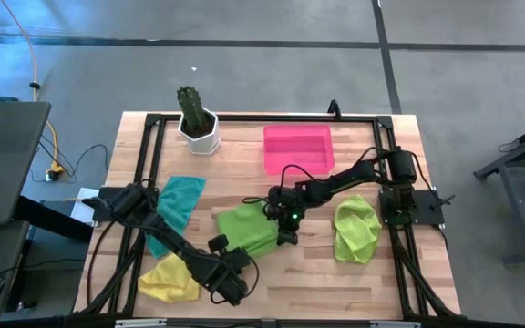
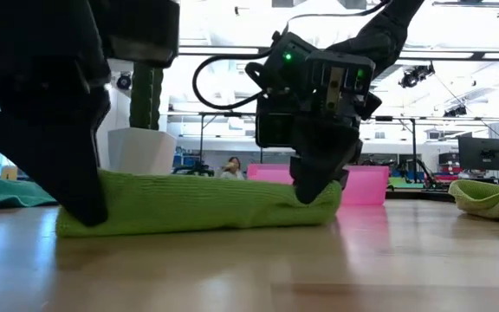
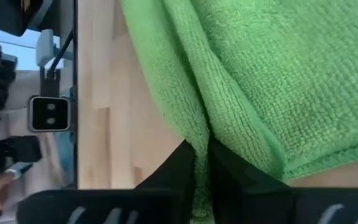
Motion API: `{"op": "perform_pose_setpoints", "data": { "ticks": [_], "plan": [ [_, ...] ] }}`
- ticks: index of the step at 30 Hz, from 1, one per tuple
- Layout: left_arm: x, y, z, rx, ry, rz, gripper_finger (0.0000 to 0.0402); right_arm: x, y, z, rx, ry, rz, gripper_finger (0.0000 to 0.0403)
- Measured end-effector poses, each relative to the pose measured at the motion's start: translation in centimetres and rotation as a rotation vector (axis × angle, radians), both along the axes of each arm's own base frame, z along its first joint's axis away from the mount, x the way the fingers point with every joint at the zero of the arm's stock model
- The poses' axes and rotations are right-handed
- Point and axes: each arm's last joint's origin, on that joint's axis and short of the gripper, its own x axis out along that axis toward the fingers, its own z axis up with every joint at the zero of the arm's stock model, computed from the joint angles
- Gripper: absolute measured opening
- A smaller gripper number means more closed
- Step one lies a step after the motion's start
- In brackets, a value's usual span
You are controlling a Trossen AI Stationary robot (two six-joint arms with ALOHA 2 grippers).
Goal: Roll microfiber towels into tight, uniform cylinder then place into a basket
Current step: Roll the green microfiber cloth
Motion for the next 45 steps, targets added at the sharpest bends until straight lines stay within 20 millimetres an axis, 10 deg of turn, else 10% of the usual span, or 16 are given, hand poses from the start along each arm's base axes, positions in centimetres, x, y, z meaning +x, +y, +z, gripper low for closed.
{"op": "perform_pose_setpoints", "data": {
  "ticks": [11,19,35,45],
  "plan": [
    [0.5,1.4,0.1,-0.1,0.065,0.087,0.0003,0.0,-0.3,0.5,-0.215,-0.147,0.083,0.0063],
    [1.6,1.6,0.4,-0.04,0.044,-0.239,0.0002,-1.8,-0.3,4.1,-0.489,-0.181,0.135,0.0064],
    [6.7,9.7,-0.6,0.12,0.037,-0.894,0.0001,-5.5,0.7,5.9,-1.032,0.041,0.245,0.0054],
    [6.9,10.9,-0.8,0.22,0.079,-1.139,0.0005,-9.5,0.5,10.8,-0.983,-0.05,0.055,0.0006]
  ]
}}
